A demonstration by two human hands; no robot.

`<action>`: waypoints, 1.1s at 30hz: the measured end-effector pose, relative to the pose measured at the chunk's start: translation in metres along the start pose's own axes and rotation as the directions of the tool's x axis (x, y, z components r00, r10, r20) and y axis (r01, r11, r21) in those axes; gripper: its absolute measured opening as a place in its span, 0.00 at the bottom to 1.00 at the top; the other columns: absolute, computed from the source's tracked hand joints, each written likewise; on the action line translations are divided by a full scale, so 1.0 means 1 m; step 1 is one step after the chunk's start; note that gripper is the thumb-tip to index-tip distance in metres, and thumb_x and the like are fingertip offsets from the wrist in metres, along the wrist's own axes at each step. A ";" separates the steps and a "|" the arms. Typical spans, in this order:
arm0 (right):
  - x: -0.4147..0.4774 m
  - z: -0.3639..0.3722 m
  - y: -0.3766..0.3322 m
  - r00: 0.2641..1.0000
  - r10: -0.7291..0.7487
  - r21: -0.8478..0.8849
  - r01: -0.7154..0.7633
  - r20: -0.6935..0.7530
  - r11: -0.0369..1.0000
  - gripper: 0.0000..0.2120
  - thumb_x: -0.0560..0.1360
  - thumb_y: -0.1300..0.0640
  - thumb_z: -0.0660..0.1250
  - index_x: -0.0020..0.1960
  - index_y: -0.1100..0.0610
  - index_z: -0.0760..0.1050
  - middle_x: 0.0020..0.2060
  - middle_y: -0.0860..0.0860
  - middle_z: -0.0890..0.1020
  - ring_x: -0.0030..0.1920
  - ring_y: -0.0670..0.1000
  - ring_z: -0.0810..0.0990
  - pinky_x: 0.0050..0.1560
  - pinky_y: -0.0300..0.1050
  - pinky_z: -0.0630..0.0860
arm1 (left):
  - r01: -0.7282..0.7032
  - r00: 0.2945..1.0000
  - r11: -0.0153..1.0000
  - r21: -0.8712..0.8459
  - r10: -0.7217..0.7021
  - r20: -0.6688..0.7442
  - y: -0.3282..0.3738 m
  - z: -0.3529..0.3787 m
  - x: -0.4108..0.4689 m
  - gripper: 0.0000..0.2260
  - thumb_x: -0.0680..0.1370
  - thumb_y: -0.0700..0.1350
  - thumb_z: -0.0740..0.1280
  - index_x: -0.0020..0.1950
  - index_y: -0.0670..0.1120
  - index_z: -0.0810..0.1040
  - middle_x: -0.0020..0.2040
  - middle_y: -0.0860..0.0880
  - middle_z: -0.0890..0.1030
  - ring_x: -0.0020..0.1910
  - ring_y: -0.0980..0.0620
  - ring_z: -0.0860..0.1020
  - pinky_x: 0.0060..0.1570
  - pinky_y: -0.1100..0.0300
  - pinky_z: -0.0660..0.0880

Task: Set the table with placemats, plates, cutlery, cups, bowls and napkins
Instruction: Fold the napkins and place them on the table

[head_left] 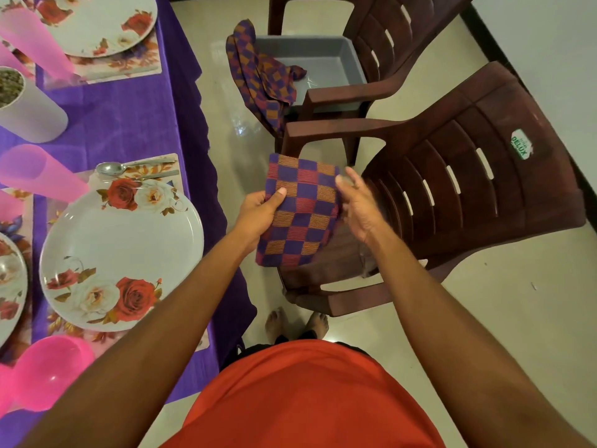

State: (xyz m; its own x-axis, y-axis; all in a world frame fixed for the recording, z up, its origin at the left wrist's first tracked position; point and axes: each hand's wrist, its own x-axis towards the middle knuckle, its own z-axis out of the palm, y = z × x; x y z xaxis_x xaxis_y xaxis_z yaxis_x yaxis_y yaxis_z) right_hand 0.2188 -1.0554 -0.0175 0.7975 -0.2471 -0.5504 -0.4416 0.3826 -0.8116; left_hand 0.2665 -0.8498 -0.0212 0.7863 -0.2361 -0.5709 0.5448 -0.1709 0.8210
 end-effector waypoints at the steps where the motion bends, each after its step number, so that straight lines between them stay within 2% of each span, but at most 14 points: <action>1: -0.003 -0.001 0.013 0.999 0.032 -0.035 -0.032 0.015 0.999 0.33 0.78 0.55 0.71 0.78 0.45 0.60 0.60 0.50 0.83 0.58 0.53 0.84 0.63 0.59 0.78 | 0.031 0.999 0.999 -0.017 -0.031 -0.033 0.000 -0.001 0.001 0.13 0.80 0.53 0.67 0.59 0.48 0.82 0.50 0.49 0.87 0.50 0.49 0.85 0.56 0.46 0.80; 4: -0.015 0.000 0.043 0.997 0.034 -0.082 -0.028 0.071 0.996 0.35 0.77 0.63 0.71 0.76 0.43 0.61 0.60 0.50 0.83 0.58 0.52 0.84 0.57 0.55 0.81 | 0.106 0.991 0.994 -0.026 -0.107 -0.074 0.000 -0.007 0.002 0.11 0.79 0.53 0.68 0.56 0.49 0.82 0.48 0.49 0.87 0.49 0.48 0.85 0.55 0.46 0.81; 6: -0.019 0.003 0.053 0.999 0.004 -0.057 -0.001 0.045 0.998 0.29 0.77 0.67 0.69 0.72 0.45 0.67 0.56 0.53 0.85 0.56 0.52 0.85 0.49 0.47 0.83 | 0.121 0.988 0.993 -0.019 -0.122 -0.092 -0.001 -0.012 0.001 0.09 0.79 0.52 0.69 0.54 0.48 0.83 0.47 0.48 0.87 0.49 0.47 0.85 0.52 0.49 0.82; 8: -0.020 0.008 0.056 0.999 -0.027 0.002 0.027 0.024 1.000 0.21 0.78 0.69 0.66 0.65 0.50 0.74 0.54 0.55 0.85 0.54 0.54 0.85 0.47 0.46 0.83 | 0.119 0.985 0.993 -0.024 -0.122 -0.126 0.000 -0.015 -0.002 0.09 0.80 0.50 0.68 0.56 0.46 0.82 0.48 0.47 0.86 0.48 0.48 0.85 0.45 0.55 0.81; 13: -0.013 0.014 0.046 0.999 -0.042 0.047 0.044 -0.031 0.998 0.12 0.80 0.70 0.63 0.57 0.59 0.81 0.49 0.53 0.85 0.48 0.51 0.85 0.45 0.45 0.84 | 0.029 0.997 0.997 -0.066 -0.034 -0.074 -0.008 -0.022 -0.005 0.31 0.75 0.44 0.75 0.73 0.50 0.63 0.57 0.48 0.82 0.54 0.51 0.83 0.49 0.54 0.81; 15: -0.011 0.012 0.039 0.999 -0.001 0.112 0.005 -0.035 0.994 0.12 0.80 0.70 0.63 0.59 0.60 0.80 0.49 0.55 0.85 0.47 0.52 0.86 0.45 0.46 0.84 | -0.032 0.999 0.999 0.037 0.032 0.004 -0.012 -0.025 -0.007 0.34 0.74 0.39 0.75 0.74 0.53 0.61 0.56 0.49 0.82 0.54 0.53 0.82 0.48 0.58 0.81; 17: -0.009 0.006 0.033 1.000 0.018 0.101 -0.020 0.020 0.995 0.17 0.77 0.71 0.67 0.64 0.60 0.78 0.50 0.56 0.85 0.48 0.53 0.85 0.46 0.48 0.85 | -0.108 0.993 0.976 0.187 0.099 0.057 -0.016 -0.024 -0.010 0.29 0.74 0.34 0.74 0.70 0.51 0.67 0.57 0.50 0.81 0.54 0.54 0.81 0.46 0.61 0.82; 19: -0.007 0.000 0.029 0.996 0.030 -0.083 -0.023 0.086 0.996 0.27 0.72 0.75 0.71 0.68 0.59 0.75 0.53 0.55 0.85 0.51 0.54 0.85 0.48 0.50 0.85 | -0.155 0.988 0.950 0.269 0.153 0.027 -0.019 -0.023 -0.011 0.22 0.75 0.33 0.72 0.66 0.47 0.73 0.58 0.50 0.80 0.55 0.54 0.81 0.47 0.61 0.82; 21: -0.006 -0.004 0.026 0.992 -0.006 -0.400 0.058 0.130 0.915 0.32 0.69 0.77 0.71 0.70 0.58 0.74 0.57 0.55 0.83 0.56 0.53 0.84 0.52 0.50 0.84 | -0.173 0.983 0.942 0.289 0.184 -0.013 -0.021 -0.025 -0.009 0.18 0.75 0.35 0.72 0.64 0.45 0.76 0.57 0.49 0.81 0.55 0.52 0.81 0.43 0.65 0.81; 23: -0.005 -0.006 0.025 0.984 -0.077 -0.585 0.159 0.163 0.796 0.28 0.70 0.77 0.69 0.66 0.58 0.78 0.57 0.53 0.84 0.58 0.52 0.83 0.55 0.51 0.83 | -0.196 0.976 0.919 0.343 0.217 -0.024 -0.023 -0.027 -0.006 0.17 0.75 0.37 0.73 0.63 0.44 0.77 0.55 0.48 0.82 0.54 0.52 0.82 0.41 0.68 0.80; 26: -0.003 -0.008 0.025 0.970 -0.172 -0.721 0.243 0.172 0.649 0.17 0.73 0.70 0.70 0.57 0.54 0.83 0.51 0.48 0.84 0.53 0.48 0.83 0.54 0.50 0.83 | -0.234 0.961 0.842 0.486 0.277 -0.017 -0.025 -0.027 -0.005 0.17 0.75 0.40 0.74 0.63 0.45 0.79 0.53 0.49 0.83 0.52 0.53 0.82 0.39 0.71 0.77; 28: 0.000 -0.011 0.022 0.956 -0.206 -0.780 0.289 0.207 0.556 0.10 0.75 0.64 0.71 0.53 0.52 0.84 0.48 0.49 0.81 0.51 0.47 0.81 0.50 0.42 0.80 | -0.262 0.951 0.802 0.536 0.310 0.000 -0.025 -0.026 -0.006 0.16 0.76 0.42 0.73 0.63 0.45 0.80 0.53 0.49 0.84 0.51 0.55 0.82 0.40 0.72 0.76; 31: 0.010 -0.022 0.016 0.930 -0.251 -0.827 0.358 0.270 0.434 0.08 0.73 0.58 0.76 0.52 0.51 0.85 0.52 0.50 0.76 0.53 0.44 0.74 0.47 0.31 0.71 | -0.311 0.929 0.722 0.619 0.369 0.036 -0.023 -0.025 -0.005 0.10 0.77 0.44 0.72 0.59 0.46 0.82 0.52 0.48 0.82 0.50 0.53 0.80 0.47 0.64 0.77; 33: 0.013 -0.031 0.011 0.921 -0.238 -0.827 0.384 0.309 0.412 0.10 0.71 0.58 0.78 0.52 0.53 0.86 0.57 0.49 0.74 0.58 0.43 0.71 0.52 0.34 0.73 | -0.335 0.920 0.670 0.662 0.383 0.077 -0.023 -0.027 -0.002 0.09 0.78 0.46 0.71 0.57 0.47 0.82 0.53 0.49 0.77 0.52 0.53 0.76 0.48 0.62 0.74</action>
State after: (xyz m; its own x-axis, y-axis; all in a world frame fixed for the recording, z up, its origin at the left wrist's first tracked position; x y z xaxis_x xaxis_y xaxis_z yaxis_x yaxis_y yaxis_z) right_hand 0.2115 -1.0816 -0.0392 0.9665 -0.0433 -0.2531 -0.2154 -0.6732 -0.7074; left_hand 0.2602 -0.8195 -0.0387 0.9101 -0.3565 -0.2111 -0.0910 -0.6691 0.7376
